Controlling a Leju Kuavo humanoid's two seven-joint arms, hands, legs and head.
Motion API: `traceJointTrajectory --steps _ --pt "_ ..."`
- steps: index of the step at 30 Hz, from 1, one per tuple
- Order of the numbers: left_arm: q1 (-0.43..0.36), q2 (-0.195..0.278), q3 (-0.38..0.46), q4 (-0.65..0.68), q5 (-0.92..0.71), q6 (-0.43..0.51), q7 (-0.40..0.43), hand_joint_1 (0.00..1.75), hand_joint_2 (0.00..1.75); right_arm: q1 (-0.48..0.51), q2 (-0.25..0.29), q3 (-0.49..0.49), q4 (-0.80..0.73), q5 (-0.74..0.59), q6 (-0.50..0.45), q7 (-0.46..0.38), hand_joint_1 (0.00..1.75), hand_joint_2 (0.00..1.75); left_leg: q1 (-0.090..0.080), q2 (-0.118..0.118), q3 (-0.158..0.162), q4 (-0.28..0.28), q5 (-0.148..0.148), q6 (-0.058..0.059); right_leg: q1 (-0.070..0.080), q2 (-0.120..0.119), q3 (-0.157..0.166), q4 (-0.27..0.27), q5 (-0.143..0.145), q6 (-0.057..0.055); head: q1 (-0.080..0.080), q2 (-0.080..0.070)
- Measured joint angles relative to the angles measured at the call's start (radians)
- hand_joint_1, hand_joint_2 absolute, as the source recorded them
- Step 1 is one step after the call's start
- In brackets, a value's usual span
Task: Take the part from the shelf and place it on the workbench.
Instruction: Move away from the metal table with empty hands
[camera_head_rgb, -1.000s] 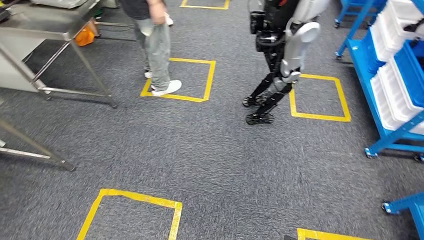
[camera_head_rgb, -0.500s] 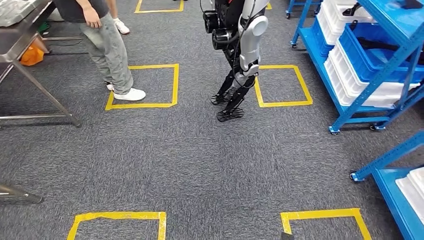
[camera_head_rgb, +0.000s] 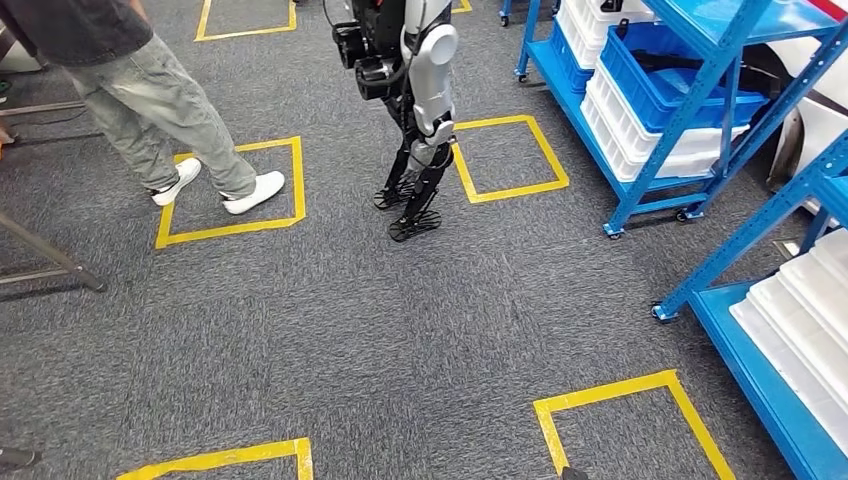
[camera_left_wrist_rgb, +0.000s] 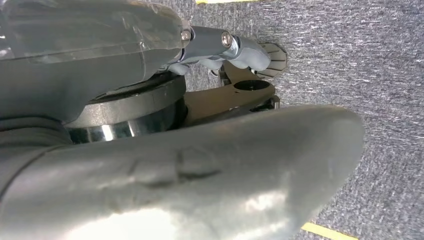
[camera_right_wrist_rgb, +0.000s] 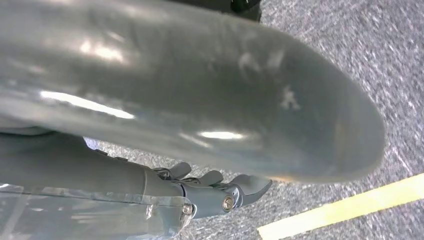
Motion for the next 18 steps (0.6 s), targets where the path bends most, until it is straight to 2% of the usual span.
traceJointTrajectory --steps 1,3,5,6,7,8,9,10,12,13,14,16,17,18 --pt "0.0 0.0 0.0 0.0 0.0 0.0 0.0 0.0 0.0 0.001 0.0 0.003 0.0 -0.003 -0.002 0.002 0.0 0.0 0.003 -0.003 0.003 0.002 -0.004 -0.007 0.0 0.008 0.001 -0.002 0.001 -0.007 -0.001 0.0" --pt "-0.002 0.0 0.0 0.0 0.001 -0.001 -0.001 0.0 0.0 0.001 -0.001 0.006 0.0 -0.009 -0.007 0.005 0.0 0.0 0.007 -0.035 -0.009 0.046 -0.037 -0.018 -0.003 0.024 0.004 -0.008 0.006 -0.02 -0.006 0.0" --pt "-0.001 0.0 -0.001 0.0 0.001 -0.004 -0.001 0.0 0.0 -0.001 -0.001 0.009 0.0 -0.013 -0.009 0.005 0.0 0.0 0.009 -0.075 -0.06 0.165 -0.102 -0.022 -0.003 0.041 0.004 -0.009 0.007 -0.029 -0.012 0.0" --pt "-0.001 0.0 -0.001 0.0 0.001 -0.005 -0.001 0.0 0.0 -0.002 -0.001 0.011 0.0 -0.014 -0.009 0.004 0.0 0.0 0.009 -0.083 -0.092 0.232 -0.129 -0.023 -0.001 0.051 0.004 -0.009 0.007 -0.031 -0.014 0.0" --pt "0.0 0.0 -0.002 0.0 0.001 -0.006 -0.001 0.0 0.0 -0.002 -0.001 0.013 0.0 -0.015 -0.01 0.004 0.0 0.0 0.009 -0.087 -0.114 0.278 -0.14 -0.022 0.001 0.062 0.004 -0.009 0.007 -0.032 -0.015 0.0" --pt "0.001 0.0 -0.002 0.0 0.001 -0.006 -0.001 0.0 0.0 -0.001 -0.001 0.016 0.0 -0.015 -0.01 0.004 0.0 0.0 0.008 -0.09 -0.122 0.289 -0.131 -0.019 0.003 0.075 0.006 -0.008 0.007 -0.033 -0.015 0.0" --pt "0.001 0.0 -0.003 0.0 0.001 -0.006 -0.001 0.0 0.0 -0.001 -0.001 0.018 0.0 -0.016 -0.01 0.003 0.0 0.0 0.008 -0.094 -0.112 0.262 -0.103 -0.015 0.004 0.089 0.008 -0.008 0.007 -0.033 -0.016 0.0" --pt "0.001 0.0 -0.003 0.0 0.001 -0.006 -0.001 0.0 0.0 0.0 -0.001 0.021 0.0 -0.016 -0.01 0.003 0.0 0.0 0.007 -0.104 -0.088 0.201 -0.063 -0.009 0.004 0.103 0.01 -0.008 0.007 -0.032 -0.016 0.0" --pt "0.001 0.001 -0.004 0.0 0.002 -0.007 -0.001 0.0 0.0 -0.002 -0.001 0.024 -0.001 -0.016 -0.01 0.003 0.0 0.0 0.007 -0.149 -0.038 0.07 -0.003 0.0 0.005 0.128 0.01 -0.005 0.006 -0.029 -0.016 0.0" --pt "0.001 0.001 -0.005 0.0 0.002 -0.007 -0.001 0.0 0.0 -0.002 -0.001 0.027 -0.001 -0.016 -0.01 0.003 0.0 0.0 0.007 -0.166 -0.024 0.03 0.01 0.002 0.004 0.139 0.007 -0.004 0.007 -0.025 -0.017 0.0" --pt "0.001 0.002 -0.007 0.0 0.002 -0.007 -0.001 0.0 0.0 -0.003 -0.001 0.028 -0.002 -0.016 -0.011 0.003 0.0 0.0 0.006 -0.176 -0.019 0.013 0.01 0.004 0.002 0.15 0.003 -0.003 0.008 -0.019 -0.017 0.0" --pt "0.0 0.001 -0.009 0.0 0.002 -0.007 0.0 0.0 0.0 0.0 -0.001 0.031 -0.002 -0.016 -0.011 0.003 0.0 0.0 0.005 -0.157 -0.017 0.003 0.013 0.01 -0.002 0.163 -0.003 -0.003 0.01 -0.006 -0.017 0.0" --pt "0.0 0.001 -0.009 0.0 0.002 -0.007 0.0 0.0 0.0 0.002 -0.002 0.031 -0.002 -0.016 -0.012 0.003 0.0 0.0 0.006 -0.146 -0.014 -0.004 0.017 0.016 -0.002 0.149 -0.006 0.004 0.004 -0.001 -0.016 0.0" --pt "0.0 0.001 -0.01 0.0 0.002 -0.007 0.0 0.0 0.0 0.003 -0.002 0.031 -0.002 -0.016 -0.012 0.003 0.0 0.0 0.008 -0.133 -0.011 -0.011 0.02 0.022 0.0 0.124 -0.017 0.027 -0.013 0.003 -0.011 0.0"
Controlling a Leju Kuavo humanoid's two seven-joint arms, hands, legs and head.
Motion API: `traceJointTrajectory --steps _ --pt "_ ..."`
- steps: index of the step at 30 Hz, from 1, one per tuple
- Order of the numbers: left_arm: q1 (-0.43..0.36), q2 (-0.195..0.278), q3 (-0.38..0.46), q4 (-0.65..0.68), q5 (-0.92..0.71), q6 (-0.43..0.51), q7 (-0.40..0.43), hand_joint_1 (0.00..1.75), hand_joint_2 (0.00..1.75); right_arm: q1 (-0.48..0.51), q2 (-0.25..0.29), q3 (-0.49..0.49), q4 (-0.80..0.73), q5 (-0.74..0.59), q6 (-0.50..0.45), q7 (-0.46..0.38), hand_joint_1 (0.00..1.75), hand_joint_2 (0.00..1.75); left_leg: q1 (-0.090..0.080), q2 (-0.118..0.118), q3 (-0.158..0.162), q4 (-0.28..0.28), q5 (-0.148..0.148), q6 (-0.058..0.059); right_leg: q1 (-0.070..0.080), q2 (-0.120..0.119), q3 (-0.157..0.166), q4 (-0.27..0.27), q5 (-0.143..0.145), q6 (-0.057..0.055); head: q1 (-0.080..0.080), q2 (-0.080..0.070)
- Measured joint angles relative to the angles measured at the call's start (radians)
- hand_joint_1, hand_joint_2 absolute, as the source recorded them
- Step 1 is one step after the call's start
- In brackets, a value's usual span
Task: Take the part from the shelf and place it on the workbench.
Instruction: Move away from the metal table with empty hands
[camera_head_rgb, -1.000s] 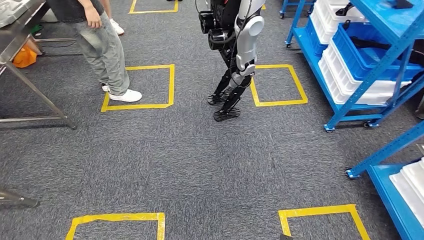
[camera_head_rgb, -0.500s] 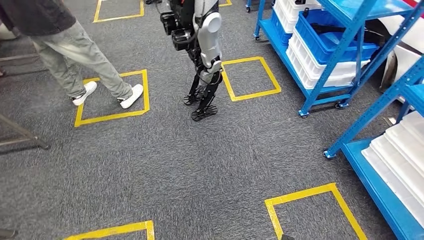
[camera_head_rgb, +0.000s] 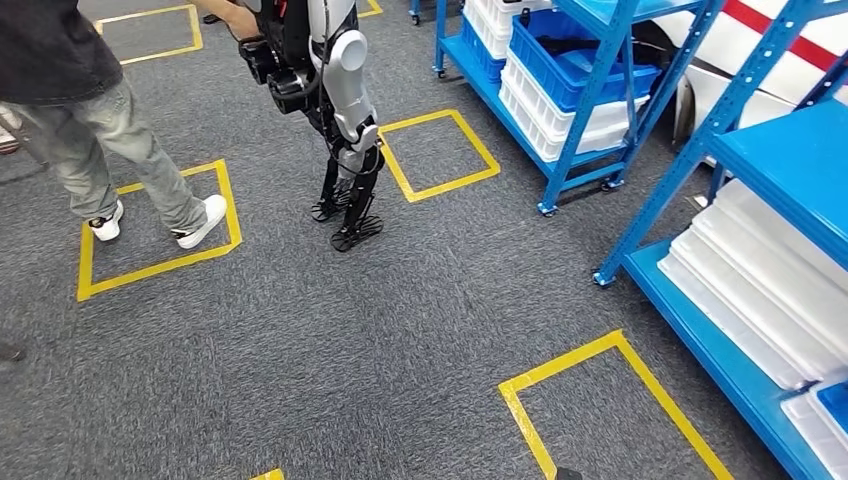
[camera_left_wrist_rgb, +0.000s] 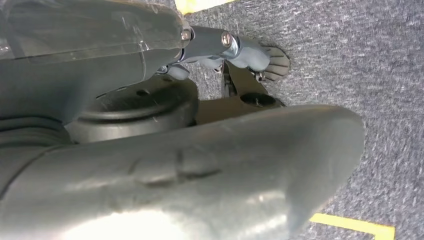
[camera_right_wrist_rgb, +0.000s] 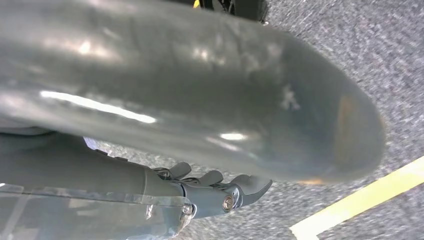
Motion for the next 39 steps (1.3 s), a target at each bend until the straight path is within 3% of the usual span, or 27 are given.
traceJointTrajectory --steps 2,4,5,6,9,11,15,16,17,19,21,22,23,25,27,28,30,32,34,36,37,38,39 --pt "0.002 0.0 -0.001 0.0 0.0 0.0 0.0 0.0 0.0 -0.003 0.0 0.0 0.0 -0.001 -0.001 0.0 0.0 0.0 0.0 0.028 0.003 -0.007 0.003 0.008 0.001 -0.058 -0.048 0.101 -0.058 0.007 0.011 0.0" --pt "0.005 0.0 -0.001 0.0 0.0 0.0 0.0 0.0 0.0 -0.005 0.0 0.001 0.0 -0.003 -0.001 -0.001 0.0 0.0 -0.001 0.058 0.003 -0.006 0.0 0.01 -0.004 -0.074 -0.108 0.222 -0.106 0.015 0.016 0.0" --pt "0.005 0.0 -0.001 0.0 0.001 0.0 0.0 0.0 0.0 -0.004 0.0 0.001 0.0 -0.005 -0.002 -0.002 0.0 0.0 -0.001 0.072 0.003 -0.006 -0.001 0.009 -0.008 -0.077 -0.121 0.249 -0.107 0.018 0.016 0.0" --pt "0.005 0.0 -0.001 0.0 0.0 -0.001 0.0 0.0 0.0 -0.003 -0.001 0.001 0.0 -0.006 -0.002 -0.003 0.0 0.0 0.0 0.084 0.004 -0.004 -0.004 0.008 -0.011 -0.081 -0.115 0.238 -0.089 0.022 0.017 0.0" --pt "0.002 0.0 -0.001 0.0 -0.002 -0.002 -0.002 0.0 0.0 -0.001 -0.005 0.002 -0.002 -0.009 0.0 -0.01 0.0 0.0 0.001 0.113 0.008 0.008 -0.017 -0.007 -0.013 -0.127 -0.019 0.047 0.001 0.026 0.022 0.0" --pt "-0.001 0.001 -0.002 0.0 -0.004 -0.002 -0.003 0.0 0.0 -0.003 -0.006 0.005 -0.004 -0.011 0.002 -0.012 0.0 0.0 -0.003 0.122 0.008 0.017 -0.025 -0.017 -0.009 -0.152 0.012 -0.02 0.012 0.02 0.026 0.0" --pt "-0.004 0.001 -0.002 0.0 -0.006 -0.003 -0.005 0.0 0.0 -0.004 -0.006 0.006 -0.006 -0.013 0.002 -0.012 0.0 0.0 -0.005 0.126 0.009 0.019 -0.027 -0.021 -0.007 -0.146 0.011 -0.021 0.011 0.011 0.024 0.0" --pt "-0.006 0.001 -0.002 0.0 -0.008 -0.003 -0.006 0.0 0.0 -0.003 -0.006 0.008 -0.008 -0.015 0.0 -0.01 0.0 0.0 -0.003 0.115 0.007 0.034 -0.041 -0.028 -0.007 -0.133 0.012 -0.021 0.012 0.001 0.018 0.0" --pt "-0.008 0.001 -0.002 0.0 -0.01 -0.005 -0.007 0.0 0.0 -0.002 -0.007 0.01 -0.01 -0.019 -0.002 -0.009 0.0 0.0 -0.001 0.1 -0.002 0.067 -0.064 -0.035 -0.007 -0.118 0.011 -0.022 0.013 -0.009 0.01 0.0" --pt "-0.01 0.001 -0.003 0.0 -0.013 -0.008 -0.008 0.0 0.0 -0.001 -0.008 0.018 -0.019 -0.028 -0.011 -0.008 0.0 0.0 0.003 0.062 -0.05 0.191 -0.134 -0.048 -0.005 -0.084 0.012 -0.024 0.015 -0.029 -0.003 0.0" --pt "-0.006 0.001 -0.005 0.0 -0.013 -0.009 -0.006 0.0 0.0 0.0 -0.009 0.023 -0.025 -0.036 -0.017 -0.009 0.0 0.0 0.001 0.047 -0.101 0.294 -0.164 -0.045 -0.001 -0.059 0.013 -0.023 0.014 -0.032 -0.005 0.0" --pt "-0.004 0.001 -0.006 0.0 -0.013 -0.009 -0.003 0.0 0.0 0.0 -0.01 0.024 -0.027 -0.041 -0.019 -0.01 0.0 0.0 0.0 0.043 -0.107 0.299 -0.152 -0.04 0.001 -0.044 0.014 -0.022 0.014 -0.033 -0.006 0.0" --pt "-0.003 0.001 -0.006 0.0 -0.014 -0.009 0.0 0.0 0.0 0.001 -0.01 0.024 -0.029 -0.045 -0.02 -0.011 0.0 0.0 -0.001 0.037 -0.095 0.265 -0.122 -0.035 0.001 -0.03 0.015 -0.021 0.014 -0.033 -0.006 0.0" --pt "-0.003 0.001 -0.007 0.0 -0.014 -0.007 0.003 0.0 0.0 0.001 -0.011 0.024 -0.03 -0.053 -0.019 -0.011 0.0 0.0 -0.003 -0.004 -0.045 0.135 -0.05 -0.021 0.002 -0.005 0.015 -0.019 0.014 -0.031 -0.007 0.0" --pt "-0.004 0.001 -0.008 0.0 -0.015 -0.004 0.004 0.0 0.0 -0.001 -0.011 0.024 -0.032 -0.061 -0.014 -0.01 0.0 0.0 -0.003 -0.041 -0.015 0.048 -0.019 -0.016 0.002 0.02 0.009 -0.016 0.017 -0.024 -0.008 0.0" --pt "-0.004 0.001 -0.008 0.0 -0.017 -0.002 0.004 0.0 0.0 -0.001 -0.011 0.025 -0.033 -0.064 -0.01 -0.01 0.0 0.0 -0.004 -0.044 -0.013 0.038 -0.021 -0.015 0.0 0.032 0.005 -0.017 0.019 -0.017 -0.008 0.0" --pt "-0.005 0.001 -0.008 0.0 -0.022 0.0 0.003 0.0 0.0 0.001 -0.012 0.026 -0.034 -0.069 -0.003 -0.012 0.0 0.0 -0.003 -0.022 -0.01 0.026 -0.014 -0.008 -0.003 0.048 0.0 -0.019 0.023 -0.005 -0.008 0.0" --pt "-0.009 0.001 -0.009 0.0 -0.024 0.001 0.002 0.0 0.0 0.003 -0.013 0.029 -0.035 -0.072 0.0 -0.017 0.0 0.0 0.002 0.003 -0.005 0.012 -0.006 0.004 0.001 0.01 -0.015 0.016 -0.003 0.003 0.001 0.0" --pt "-0.008 0.0 -0.009 -0.001 -0.023 0.004 0.001 0.0 0.0 0.001 -0.014 0.032 -0.037 -0.076 -0.001 -0.021 0.0 0.0 0.001 0.03 -0.003 0.006 -0.003 0.01 0.002 -0.05 -0.064 0.124 -0.065 0.009 0.015 0.0" --pt "0.0 0.001 -0.009 -0.001 -0.022 0.008 0.0 0.0 0.0 0.0 -0.013 0.035 -0.038 -0.078 -0.003 -0.022 0.0 0.0 -0.001 0.061 -0.003 0.006 -0.005 0.012 -0.002 -0.074 -0.115 0.234 -0.107 0.015 0.02 0.0" --pt "0.002 0.001 -0.009 -0.001 -0.022 0.008 0.0 0.0 0.0 0.001 -0.013 0.037 -0.039 -0.079 -0.004 -0.021 0.0 0.0 -0.002 0.075 -0.003 0.007 -0.006 0.012 -0.004 -0.079 -0.119 0.246 -0.102 0.017 0.02 0.0" --pt "0.004 0.002 -0.009 0.0 -0.022 0.009 -0.001 0.0 0.0 0.003 -0.013 0.039 -0.039 -0.08 -0.005 -0.021 0.0 0.0 -0.001 0.087 -0.003 0.008 -0.008 0.01 -0.006 -0.084 -0.103 0.219 -0.08 0.018 0.021 0.0" --pt "0.004 0.002 -0.009 0.0 -0.022 0.009 -0.001 0.0 0.0 0.004 -0.014 0.04 -0.039 -0.08 -0.005 -0.021 0.0 0.0 0.0 0.097 -0.001 0.009 -0.01 0.008 -0.007 -0.094 -0.069 0.157 -0.046 0.018 0.022 0.0"
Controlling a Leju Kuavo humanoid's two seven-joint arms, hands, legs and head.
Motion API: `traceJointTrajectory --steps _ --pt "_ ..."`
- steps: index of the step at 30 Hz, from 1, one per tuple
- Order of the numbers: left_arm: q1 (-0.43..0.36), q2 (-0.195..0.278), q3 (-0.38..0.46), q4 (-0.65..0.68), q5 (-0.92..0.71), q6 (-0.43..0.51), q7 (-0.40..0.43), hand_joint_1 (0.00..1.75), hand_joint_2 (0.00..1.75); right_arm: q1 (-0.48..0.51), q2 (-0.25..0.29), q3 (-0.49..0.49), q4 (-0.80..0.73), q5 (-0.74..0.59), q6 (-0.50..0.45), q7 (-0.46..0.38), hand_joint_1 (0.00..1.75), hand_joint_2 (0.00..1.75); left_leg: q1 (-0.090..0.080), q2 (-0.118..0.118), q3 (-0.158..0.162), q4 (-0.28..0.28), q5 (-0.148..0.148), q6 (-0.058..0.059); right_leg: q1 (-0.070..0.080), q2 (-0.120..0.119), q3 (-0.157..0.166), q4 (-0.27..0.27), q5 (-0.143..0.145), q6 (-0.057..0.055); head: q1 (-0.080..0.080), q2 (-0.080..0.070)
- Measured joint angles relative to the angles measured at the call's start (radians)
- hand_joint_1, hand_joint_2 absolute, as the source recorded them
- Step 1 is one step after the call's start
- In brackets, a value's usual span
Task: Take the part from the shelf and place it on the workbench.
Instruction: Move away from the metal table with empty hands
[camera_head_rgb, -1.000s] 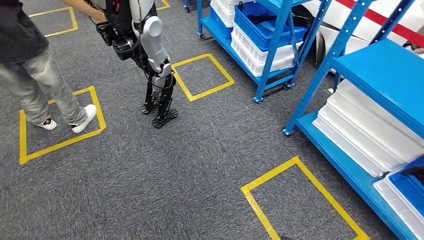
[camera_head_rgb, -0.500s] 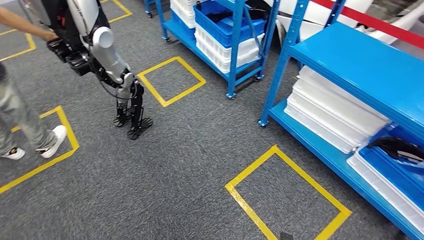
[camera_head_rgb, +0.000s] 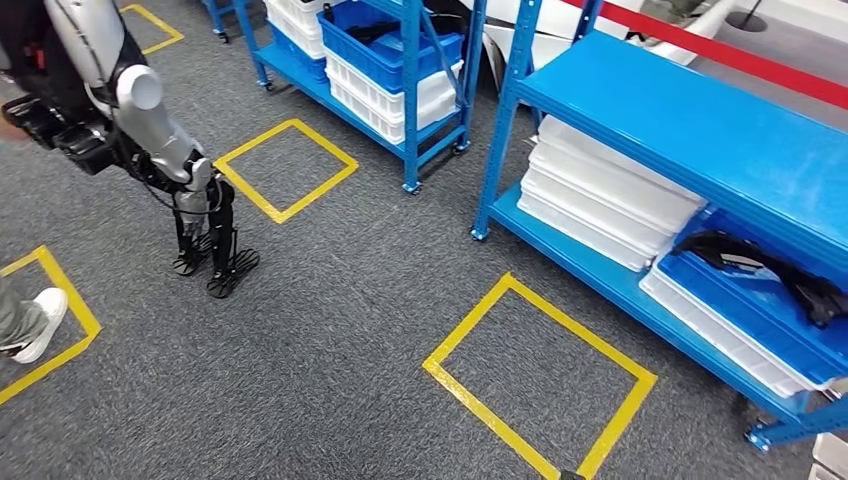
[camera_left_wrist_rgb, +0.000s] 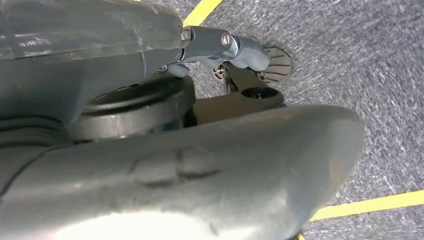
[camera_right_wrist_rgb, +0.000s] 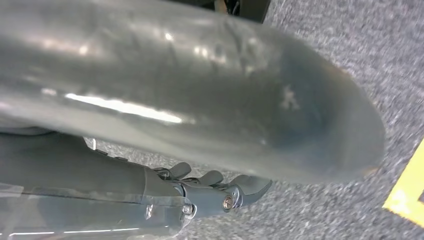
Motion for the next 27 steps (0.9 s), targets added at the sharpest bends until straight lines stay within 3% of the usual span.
traceJointTrajectory --steps 2,3,4,6,8,9,11,12,13,14,15,17,19,21,22,24,26,27 --pt "-0.001 0.0 0.0 0.0 0.0 0.0 -0.001 0.0 0.0 -0.002 0.0 0.001 -0.001 -0.001 0.0 0.0 0.0 0.0 -0.002 0.017 0.004 0.003 -0.006 -0.009 0.004 -0.035 0.069 -0.132 0.044 -0.006 0.005 0.0" --pt "-0.002 0.0 0.0 0.0 0.0 0.0 -0.001 0.0 0.0 -0.003 0.0 0.002 -0.002 -0.001 0.0 0.0 0.0 0.0 -0.005 0.024 0.006 0.004 -0.009 -0.015 0.007 -0.045 0.087 -0.171 0.052 -0.012 0.005 0.0" --pt "-0.002 0.0 0.0 0.0 0.0 0.0 -0.001 0.0 0.0 -0.004 0.0 0.003 -0.003 -0.001 0.0 0.0 0.0 0.0 -0.007 0.031 0.008 0.005 -0.011 -0.02 0.01 -0.047 0.091 -0.186 0.05 -0.018 0.003 0.0" --pt "-0.003 0.0 0.0 0.0 0.0 0.0 -0.001 0.0 0.0 -0.002 0.0 0.007 -0.005 -0.002 0.0 0.0 0.0 0.0 -0.007 0.04 0.013 0.005 -0.015 -0.031 0.01 -0.028 0.09 -0.188 0.053 -0.031 -0.003 0.0" --pt "-0.004 0.0 0.0 0.0 0.0 -0.004 -0.002 0.0 0.0 0.0 0.0 0.008 -0.005 -0.006 -0.002 0.0 0.0 0.0 -0.003 0.012 0.006 0.036 -0.04 -0.043 0.007 -0.012 0.091 -0.192 0.057 -0.042 -0.009 0.0" --pt "-0.004 0.0 0.0 0.0 0.0 -0.007 -0.002 0.0 0.0 0.0 0.0 0.009 -0.005 -0.007 -0.003 0.0 0.0 0.0 -0.001 -0.011 -0.011 0.081 -0.068 -0.049 0.005 -0.004 0.092 -0.194 0.059 -0.047 -0.013 0.0" --pt "-0.004 0.0 0.0 0.0 0.0 -0.012 -0.003 0.0 0.0 -0.002 0.0 0.01 -0.006 -0.01 -0.004 0.002 0.0 0.0 0.001 -0.046 -0.072 0.216 -0.134 -0.053 0.006 0.014 0.091 -0.193 0.059 -0.052 -0.021 0.0" --pt "-0.004 0.0 0.0 0.0 0.0 -0.014 -0.003 0.0 0.0 -0.003 0.001 0.011 -0.007 -0.012 -0.004 0.002 0.0 0.0 0.001 -0.051 -0.099 0.272 -0.151 -0.053 0.007 0.025 0.091 -0.193 0.059 -0.054 -0.022 0.0" --pt "-0.003 0.0 0.0 0.001 0.0 -0.016 -0.003 0.0 0.0 -0.003 0.001 0.013 -0.007 -0.015 -0.004 0.002 0.0 0.0 0.0 -0.054 -0.113 0.297 -0.15 -0.051 0.008 0.038 0.092 -0.193 0.059 -0.054 -0.023 0.0" --pt "-0.003 0.0 0.0 0.001 0.0 -0.018 -0.002 0.0 0.0 -0.003 0.001 0.015 -0.007 -0.018 -0.004 0.0 0.0 0.0 0.0 -0.056 -0.11 0.282 -0.128 -0.048 0.009 0.052 0.094 -0.193 0.059 -0.054 -0.024 0.0" --pt "-0.004 0.0 0.0 0.001 0.0 -0.019 -0.002 0.0 0.0 -0.003 0.001 0.016 -0.007 -0.022 -0.004 -0.002 0.0 0.0 -0.001 -0.063 -0.089 0.23 -0.091 -0.042 0.009 0.066 0.096 -0.193 0.059 -0.054 -0.025 0.0" --pt "-0.007 0.001 0.0 0.001 -0.001 -0.021 0.0 0.0 0.0 -0.004 0.001 0.018 -0.007 -0.027 -0.004 -0.008 0.0 0.0 -0.001 -0.105 -0.037 0.093 -0.02 -0.029 0.01 0.092 0.097 -0.191 0.059 -0.052 -0.026 0.0" --pt "-0.012 0.001 0.0 0.002 -0.001 -0.022 0.001 0.0 0.0 -0.007 0.001 0.02 -0.007 -0.028 -0.001 -0.009 0.0 0.0 -0.001 -0.137 -0.012 0.021 0.003 -0.024 0.009 0.113 0.091 -0.189 0.061 -0.043 -0.027 0.0" --pt "-0.016 0.0 0.0 0.001 -0.002 -0.024 0.002 0.0 0.0 -0.008 0.0 0.023 -0.007 -0.028 0.006 -0.008 0.0 0.0 -0.002 -0.124 -0.009 0.01 0.003 -0.02 0.007 0.135 0.084 -0.19 0.065 -0.03 -0.027 0.0" --pt "-0.019 -0.001 0.0 0.001 -0.002 -0.024 0.002 0.0 0.0 -0.007 -0.002 0.025 -0.006 -0.029 0.012 -0.008 0.0 0.0 -0.001 -0.112 -0.007 0.004 0.006 -0.015 0.006 0.132 0.082 -0.188 0.063 -0.024 -0.027 0.0" --pt "-0.023 -0.003 0.0 0.002 -0.003 -0.027 0.003 0.0 0.0 -0.007 -0.005 0.027 -0.006 -0.03 0.024 -0.007 0.0 0.0 0.005 -0.087 -0.002 -0.009 0.012 -0.004 0.009 0.088 0.059 -0.139 0.028 -0.013 -0.016 0.0" --pt "-0.023 -0.004 0.0 0.002 -0.003 -0.03 0.005 0.0 0.0 -0.012 -0.006 0.031 -0.005 -0.029 0.037 -0.006 0.0 0.0 0.004 -0.059 0.0 -0.013 0.013 0.001 0.007 0.034 0.0 -0.015 -0.037 -0.004 -0.002 0.0" --pt "-0.021 -0.004 0.0 0.004 -0.003 -0.03 0.006 0.0 0.0 -0.014 -0.007 0.033 -0.005 -0.028 0.042 -0.005 0.0 0.0 0.003 -0.043 0.0 -0.013 0.012 0.002 0.004 0.024 -0.03 0.046 -0.061 0.0 0.001 0.0"
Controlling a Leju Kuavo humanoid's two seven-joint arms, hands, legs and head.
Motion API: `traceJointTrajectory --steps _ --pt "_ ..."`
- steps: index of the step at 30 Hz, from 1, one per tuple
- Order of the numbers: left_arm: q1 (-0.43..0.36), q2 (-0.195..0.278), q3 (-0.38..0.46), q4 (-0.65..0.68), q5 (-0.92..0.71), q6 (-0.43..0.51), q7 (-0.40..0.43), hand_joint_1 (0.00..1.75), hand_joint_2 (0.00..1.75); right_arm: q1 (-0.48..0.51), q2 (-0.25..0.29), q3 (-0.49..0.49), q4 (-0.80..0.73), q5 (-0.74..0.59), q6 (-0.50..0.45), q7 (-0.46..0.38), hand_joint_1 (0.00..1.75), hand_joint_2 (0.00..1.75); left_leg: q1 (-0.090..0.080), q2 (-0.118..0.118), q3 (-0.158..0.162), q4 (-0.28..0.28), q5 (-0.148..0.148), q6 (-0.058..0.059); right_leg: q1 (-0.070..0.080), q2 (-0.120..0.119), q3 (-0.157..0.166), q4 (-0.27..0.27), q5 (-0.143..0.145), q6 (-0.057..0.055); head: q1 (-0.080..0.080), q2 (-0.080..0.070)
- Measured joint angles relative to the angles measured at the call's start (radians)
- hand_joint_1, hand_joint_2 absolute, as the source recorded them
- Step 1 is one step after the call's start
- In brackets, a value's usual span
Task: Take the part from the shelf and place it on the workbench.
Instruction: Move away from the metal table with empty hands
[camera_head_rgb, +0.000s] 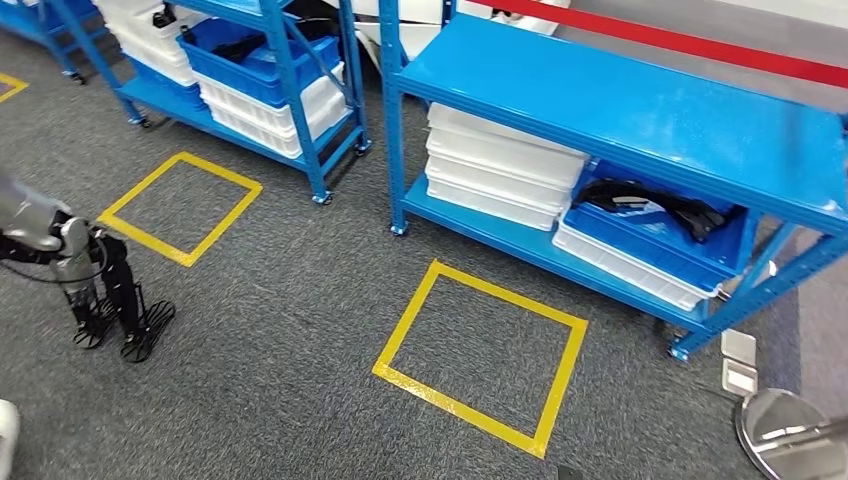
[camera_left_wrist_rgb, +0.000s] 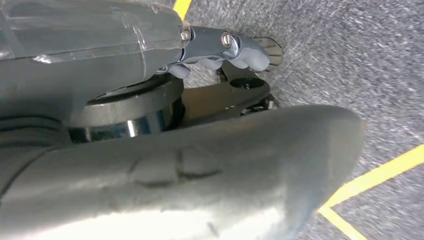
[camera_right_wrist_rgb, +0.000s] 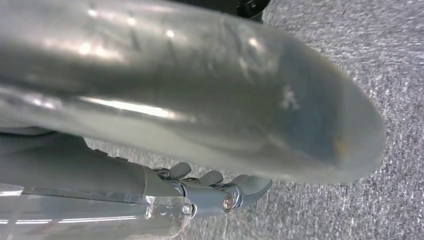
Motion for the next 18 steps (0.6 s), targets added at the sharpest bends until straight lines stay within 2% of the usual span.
traceJointTrajectory --steps 1,2,3,4,6,7,9,10,12,14,15,16,17,18 --pt "0.001 0.0 0.0 0.001 0.0 0.0 0.0 0.0 0.0 -0.001 -0.001 0.001 0.001 0.001 0.003 0.001 0.0 0.0 0.0 0.015 0.0 0.0 -0.002 0.0 -0.002 -0.006 -0.017 0.036 -0.007 0.004 0.001 0.0" --pt "0.001 0.0 0.0 0.002 -0.001 -0.001 0.001 0.0 0.0 -0.001 -0.001 0.002 0.002 0.001 0.004 0.001 0.0 0.0 0.0 0.027 0.001 0.001 -0.003 -0.001 -0.005 -0.01 -0.015 0.033 0.007 0.007 0.001 0.0" --pt "0.0 0.0 0.0 0.003 -0.001 -0.001 0.001 0.0 0.0 -0.001 -0.003 0.002 0.004 0.002 0.005 0.002 0.0 0.0 0.001 0.038 0.003 0.002 -0.006 -0.003 -0.007 -0.017 0.008 -0.009 0.037 0.008 0.002 0.0" --pt "0.0 0.0 0.0 0.003 -0.001 -0.001 0.001 0.0 0.0 -0.001 -0.004 0.003 0.005 0.002 0.004 0.002 0.0 0.0 0.002 0.048 0.006 0.005 -0.009 -0.007 -0.008 -0.032 0.044 -0.08 0.074 0.009 0.004 0.0" --pt "-0.002 0.0 0.0 0.004 -0.002 -0.002 0.001 0.0 0.0 -0.004 -0.006 0.004 0.008 0.001 0.0 0.003 0.0 0.0 -0.002 0.063 0.009 0.012 -0.018 -0.018 -0.002 -0.069 0.103 -0.2 0.115 0.002 0.01 0.0" --pt "-0.003 0.0 0.0 0.004 -0.002 -0.002 0.002 0.0 0.0 -0.005 -0.007 0.005 0.009 0.0 -0.003 0.005 0.0 0.0 -0.005 0.07 0.011 0.014 -0.022 -0.024 0.0 -0.079 0.116 -0.228 0.119 -0.004 0.009 0.0" --pt "-0.004 0.0 0.0 0.005 0.0 -0.004 0.004 0.0 0.0 -0.006 -0.009 0.006 0.014 0.0 -0.009 0.014 0.0 0.0 -0.008 0.085 0.017 0.014 -0.026 -0.034 0.003 -0.065 0.115 -0.234 0.115 -0.019 0.003 0.0" --pt "-0.004 0.0 0.001 0.006 0.001 -0.005 0.005 0.0 0.0 -0.005 -0.011 0.007 0.017 0.0 -0.011 0.018 0.0 0.0 -0.006 0.083 0.02 0.016 -0.03 -0.04 0.002 -0.057 0.116 -0.236 0.116 -0.025 -0.001 0.0" --pt "-0.004 0.0 0.001 0.007 0.004 -0.008 0.005 0.0 0.0 -0.003 -0.014 0.007 0.022 0.0 -0.013 0.022 0.0 0.0 -0.001 0.049 0.007 0.061 -0.065 -0.051 -0.002 -0.04 0.118 -0.24 0.119 -0.038 -0.009 0.0" --pt "-0.004 0.0 0.001 0.008 0.006 -0.01 0.006 0.0 0.0 -0.005 -0.017 0.008 0.024 0.0 -0.012 0.022 0.0 0.0 0.001 0.006 -0.046 0.184 -0.132 -0.056 -0.003 -0.021 0.117 -0.24 0.12 -0.046 -0.019 0.0" --pt "-0.003 0.0 0.002 0.008 0.007 -0.011 0.007 0.0 0.0 -0.006 -0.017 0.008 0.024 0.0 -0.011 0.021 0.0 0.0 0.001 -0.004 -0.079 0.253 -0.16 -0.056 -0.001 -0.01 0.118 -0.24 0.12 -0.048 -0.021 0.0" --pt "-0.002 0.0 0.002 0.008 0.008 -0.011 0.008 0.0 0.0 -0.006 -0.017 0.008 0.024 0.0 -0.01 0.021 0.0 0.0 0.0 -0.008 -0.102 0.3 -0.171 -0.055 0.0 0.003 0.119 -0.24 0.12 -0.049 -0.023 0.0" --pt "-0.001 0.0 0.002 0.009 0.009 -0.011 0.008 0.0 0.0 -0.006 -0.017 0.008 0.025 0.0 -0.01 0.02 0.0 0.0 -0.002 -0.011 -0.11 0.311 -0.161 -0.052 0.002 0.016 0.12 -0.24 0.12 -0.049 -0.024 0.0" --pt "0.0 0.0 0.002 0.01 0.01 -0.011 0.009 0.0 0.0 -0.005 -0.017 0.008 0.025 0.0 -0.01 0.02 0.0 0.0 -0.002 -0.015 -0.099 0.278 -0.129 -0.047 0.004 0.031 0.123 -0.24 0.12 -0.049 -0.025 0.0"
